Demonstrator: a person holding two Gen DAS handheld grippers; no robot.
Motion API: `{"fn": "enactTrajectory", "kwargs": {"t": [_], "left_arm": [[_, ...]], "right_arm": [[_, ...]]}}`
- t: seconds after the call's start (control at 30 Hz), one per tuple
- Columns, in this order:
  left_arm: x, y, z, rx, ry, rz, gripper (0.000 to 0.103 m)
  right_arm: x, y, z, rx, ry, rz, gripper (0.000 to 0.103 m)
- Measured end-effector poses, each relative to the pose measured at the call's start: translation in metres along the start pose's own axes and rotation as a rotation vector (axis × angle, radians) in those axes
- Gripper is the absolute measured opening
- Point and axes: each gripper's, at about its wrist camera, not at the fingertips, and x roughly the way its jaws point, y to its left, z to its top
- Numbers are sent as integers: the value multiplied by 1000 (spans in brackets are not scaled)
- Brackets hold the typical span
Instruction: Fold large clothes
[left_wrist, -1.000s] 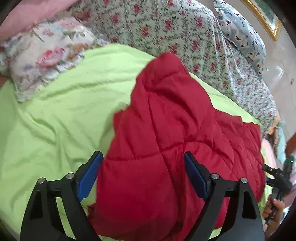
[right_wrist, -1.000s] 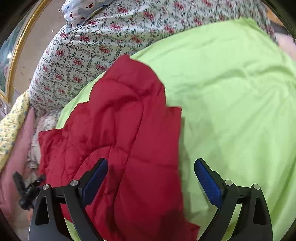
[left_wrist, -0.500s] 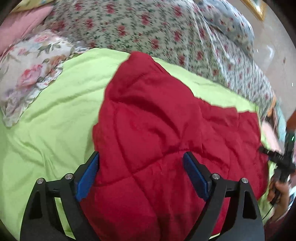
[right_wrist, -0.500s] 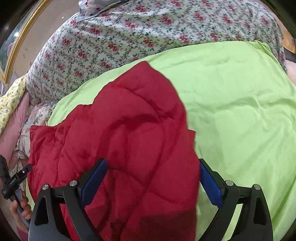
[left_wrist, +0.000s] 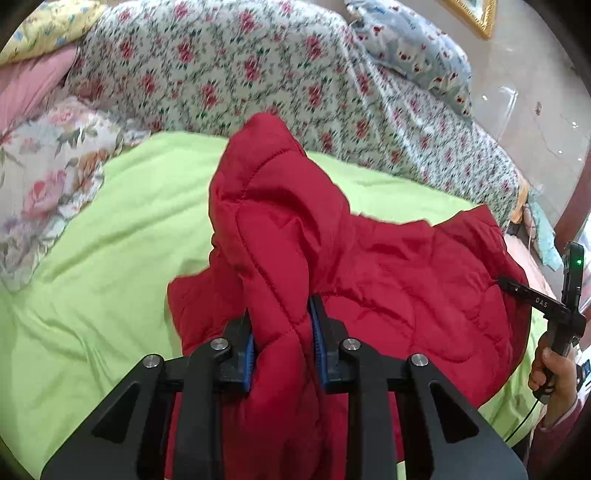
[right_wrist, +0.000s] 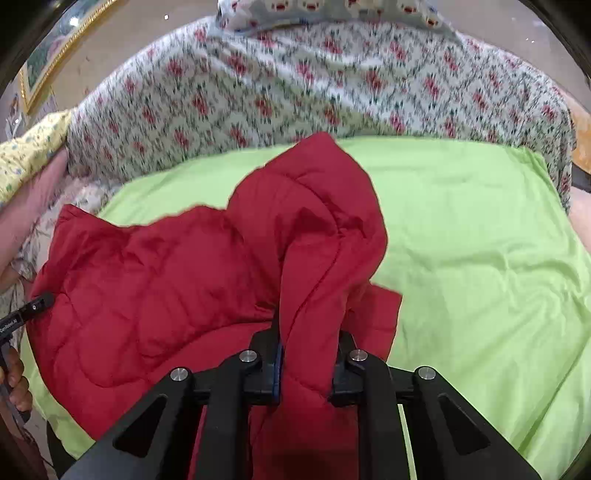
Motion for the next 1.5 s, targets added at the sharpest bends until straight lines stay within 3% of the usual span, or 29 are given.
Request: {"fn": "enactTrajectory", "kwargs": {"t": [0.17, 0.4, 0.97, 1.13, 1.3, 1.5], "left_arm": [[20, -1, 10, -1, 21, 30, 22], [74, 10, -1, -33, 128, 83, 24], [108, 2, 3, -4, 192, 177, 34], [104, 6, 6, -40, 176, 182, 41], [80, 7, 6, -57, 116, 189, 60], [66, 18, 6, -108, 83, 199, 65]], "right_arm": [[4, 1, 10, 10, -20, -26, 15], [58, -10, 6, 45, 99, -70, 18], [99, -9, 7, 40, 166, -97, 30], [103, -12, 8, 55, 169, -81, 32], [106, -15, 10, 66, 166, -73, 32], [111, -11, 11, 50, 165, -95, 34]]}}
